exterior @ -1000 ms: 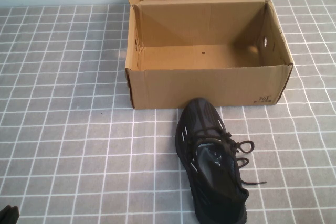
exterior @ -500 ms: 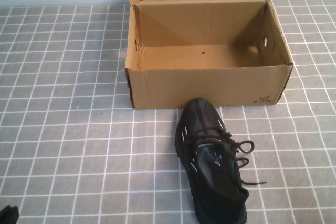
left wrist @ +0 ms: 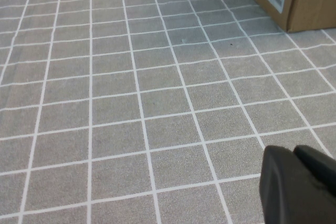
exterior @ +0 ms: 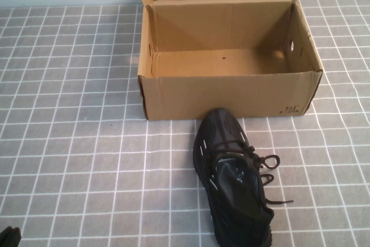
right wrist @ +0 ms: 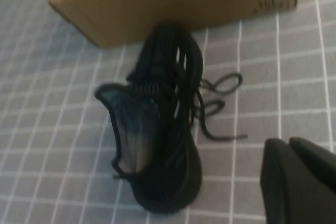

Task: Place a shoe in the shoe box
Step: Pick up the shoe from the table

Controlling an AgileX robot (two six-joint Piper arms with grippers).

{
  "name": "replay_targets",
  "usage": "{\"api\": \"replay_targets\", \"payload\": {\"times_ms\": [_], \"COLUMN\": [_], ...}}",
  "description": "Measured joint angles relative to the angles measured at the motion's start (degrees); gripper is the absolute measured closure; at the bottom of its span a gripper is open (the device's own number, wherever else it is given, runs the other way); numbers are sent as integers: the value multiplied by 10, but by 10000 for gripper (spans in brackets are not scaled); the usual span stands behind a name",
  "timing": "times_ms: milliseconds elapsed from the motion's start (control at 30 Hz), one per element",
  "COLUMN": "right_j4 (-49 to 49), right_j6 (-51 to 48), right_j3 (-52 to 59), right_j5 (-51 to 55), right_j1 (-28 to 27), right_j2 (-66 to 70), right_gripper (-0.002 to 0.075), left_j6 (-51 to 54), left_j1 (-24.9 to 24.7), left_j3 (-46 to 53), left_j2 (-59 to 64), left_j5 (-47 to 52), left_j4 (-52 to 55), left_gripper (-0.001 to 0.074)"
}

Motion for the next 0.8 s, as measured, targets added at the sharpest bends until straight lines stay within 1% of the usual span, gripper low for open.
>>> {"api": "replay_targets", "payload": {"times_ms": [100, 200, 300, 400, 500, 667, 733, 800], "right_j4": [-16, -18, -18, -17, -17, -39, -52, -62], "right_j6": [-29, -61, -93, -120, -137, -164, -195, -237], "right_j3": [-48, -83, -118, -153, -191, -263, -295, -324], "right_j5": [62, 93, 109, 109, 99, 73, 71, 74], "right_j1": [0, 0, 0, 22, 77, 216, 273, 316], "right_j2": [83, 159, 238, 307, 366, 455, 492, 524], "right_gripper": [742, 742, 742, 742, 742, 742, 742, 742], "left_j6": [0, 0, 0, 0, 0, 0, 0, 0], "left_j1": [0, 0, 0, 0, 0, 0, 0, 0], "left_j3": [0, 0, 0, 0, 0, 0, 0, 0], "left_j2": [0, 0, 0, 0, 0, 0, 0, 0], "left_j5": [0, 0, 0, 0, 0, 0, 0, 0], "left_j4": [0, 0, 0, 0, 0, 0, 0, 0], "left_gripper": [736, 736, 736, 736, 736, 736, 736, 736]}}
